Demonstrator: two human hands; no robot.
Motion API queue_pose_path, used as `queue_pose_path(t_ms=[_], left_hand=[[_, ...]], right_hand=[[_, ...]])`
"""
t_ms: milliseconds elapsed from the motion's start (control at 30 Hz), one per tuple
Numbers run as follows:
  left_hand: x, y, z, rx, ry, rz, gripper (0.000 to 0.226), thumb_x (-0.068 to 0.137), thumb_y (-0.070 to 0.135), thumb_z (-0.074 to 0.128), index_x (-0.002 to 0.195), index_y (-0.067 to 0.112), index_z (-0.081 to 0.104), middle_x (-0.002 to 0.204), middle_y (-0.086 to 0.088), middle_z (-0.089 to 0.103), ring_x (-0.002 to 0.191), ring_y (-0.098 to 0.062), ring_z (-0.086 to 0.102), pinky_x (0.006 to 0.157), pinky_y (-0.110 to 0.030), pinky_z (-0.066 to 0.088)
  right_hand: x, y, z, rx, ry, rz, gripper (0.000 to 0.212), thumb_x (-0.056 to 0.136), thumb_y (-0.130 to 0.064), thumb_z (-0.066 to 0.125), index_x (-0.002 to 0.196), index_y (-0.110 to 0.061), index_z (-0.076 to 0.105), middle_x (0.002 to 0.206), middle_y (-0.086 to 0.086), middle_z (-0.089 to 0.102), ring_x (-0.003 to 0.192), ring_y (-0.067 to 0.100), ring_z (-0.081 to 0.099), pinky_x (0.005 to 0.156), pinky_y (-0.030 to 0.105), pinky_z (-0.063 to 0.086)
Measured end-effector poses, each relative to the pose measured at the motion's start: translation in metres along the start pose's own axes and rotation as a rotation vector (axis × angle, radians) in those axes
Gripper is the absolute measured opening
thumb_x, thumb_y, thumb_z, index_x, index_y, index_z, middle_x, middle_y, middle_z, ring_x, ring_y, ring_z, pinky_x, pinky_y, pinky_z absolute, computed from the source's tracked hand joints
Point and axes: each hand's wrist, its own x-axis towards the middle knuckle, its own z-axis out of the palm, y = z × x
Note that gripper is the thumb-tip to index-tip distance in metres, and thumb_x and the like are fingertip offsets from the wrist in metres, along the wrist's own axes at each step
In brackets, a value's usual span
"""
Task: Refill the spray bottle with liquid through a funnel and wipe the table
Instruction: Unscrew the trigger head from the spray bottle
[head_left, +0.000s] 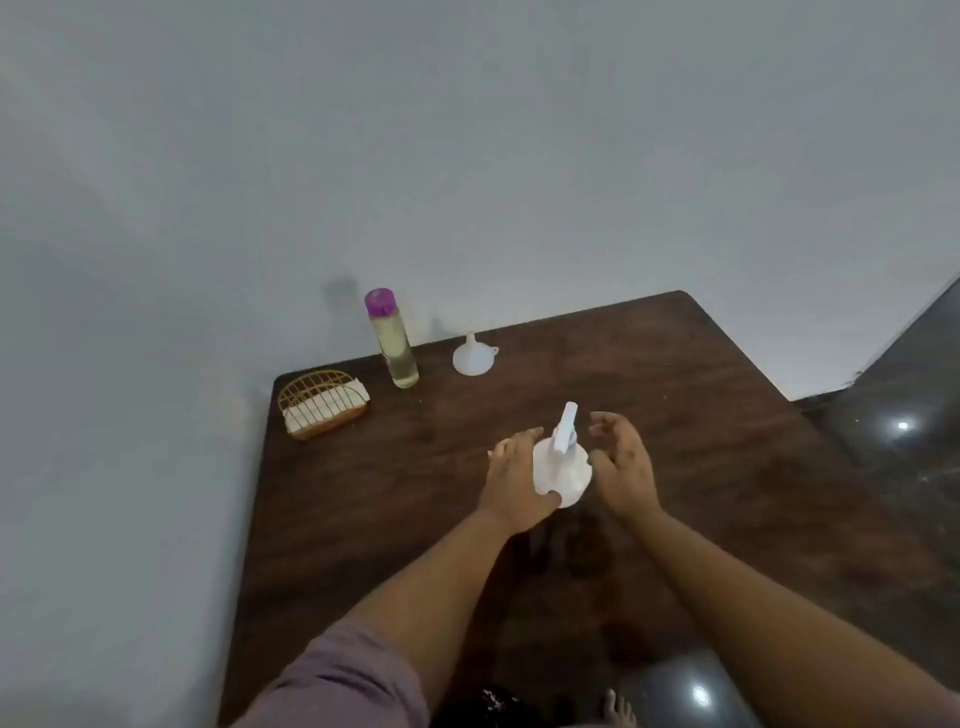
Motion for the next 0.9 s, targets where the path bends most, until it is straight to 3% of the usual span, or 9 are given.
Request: queue_pose_path(t_ms=[133, 233, 333, 467, 633, 767, 900], left_hand=[[0.013, -0.003, 0.008, -0.048, 0.076, -0.057, 0.085, 0.074, 0.053, 0.071, 0.145, 0.023, 0.035, 0.143, 0.004, 0.044, 0.134, -0.018, 0.037, 0.113, -0.041, 0.035], [0.022, -0.002, 0.014, -0.166, 0.079, -0.087, 0.071, 0.078, 0.034, 0.075, 0.140, 0.016, 0.045, 0.131, 0.002, 0.052, 0.124, -0.016, 0.046, 0.109, -0.040, 0.039], [0.027, -0.005, 0.022, -0.261, 0.065, -0.113, 0.057, 0.073, 0.031, 0.072, 0.124, 0.011, 0.056, 0.119, -0.005, 0.061, 0.113, -0.024, 0.058, 0.097, -0.050, 0.050], [0.032, -0.009, 0.036, -0.338, 0.052, -0.157, 0.056, 0.075, 0.023, 0.075, 0.126, 0.014, 0.053, 0.123, -0.005, 0.059, 0.115, -0.022, 0.059, 0.095, -0.050, 0.052], [0.041, -0.010, 0.039, -0.371, 0.034, -0.186, 0.060, 0.078, 0.022, 0.076, 0.131, 0.014, 0.049, 0.128, -0.005, 0.056, 0.121, -0.022, 0.055, 0.099, -0.050, 0.050], [0.041, -0.012, 0.042, -0.386, 0.047, -0.184, 0.070, 0.069, 0.047, 0.072, 0.130, 0.024, 0.048, 0.127, 0.001, 0.057, 0.122, -0.020, 0.054, 0.100, -0.048, 0.049], [0.043, -0.016, 0.048, -0.397, 0.063, -0.183, 0.076, 0.070, 0.062, 0.072, 0.133, 0.025, 0.050, 0.128, 0.004, 0.058, 0.123, -0.022, 0.054, 0.101, -0.050, 0.047]], right_hand=[[0.005, -0.003, 0.016, -0.069, -0.120, -0.037, 0.051, 0.078, -0.009, 0.068, 0.127, -0.013, 0.052, 0.117, -0.009, 0.055, 0.107, 0.011, 0.054, 0.082, 0.020, 0.046], [0.014, 0.001, 0.028, -0.110, -0.169, -0.125, 0.050, 0.081, -0.017, 0.072, 0.126, -0.010, 0.053, 0.115, -0.008, 0.055, 0.104, 0.007, 0.054, 0.082, 0.011, 0.041], [0.020, 0.009, 0.032, -0.030, -0.190, -0.088, 0.036, 0.079, -0.013, 0.072, 0.113, -0.012, 0.059, 0.100, -0.007, 0.064, 0.092, 0.009, 0.063, 0.077, 0.021, 0.052], [0.030, 0.019, 0.029, -0.028, -0.186, -0.115, 0.026, 0.079, -0.011, 0.072, 0.103, -0.013, 0.061, 0.087, -0.019, 0.061, 0.082, 0.000, 0.063, 0.069, 0.008, 0.048], [0.046, 0.027, 0.023, -0.074, -0.300, -0.189, 0.014, 0.081, -0.007, 0.067, 0.094, -0.006, 0.062, 0.084, -0.003, 0.063, 0.075, 0.010, 0.063, 0.064, 0.013, 0.048], [0.054, 0.029, 0.017, -0.032, -0.429, -0.180, 0.022, 0.081, -0.013, 0.065, 0.102, -0.007, 0.062, 0.088, -0.001, 0.066, 0.077, 0.014, 0.066, 0.066, 0.027, 0.054], [0.066, 0.025, 0.009, -0.005, -0.521, -0.230, 0.021, 0.080, -0.013, 0.066, 0.100, -0.006, 0.066, 0.084, -0.004, 0.067, 0.072, 0.004, 0.065, 0.064, 0.016, 0.049]])
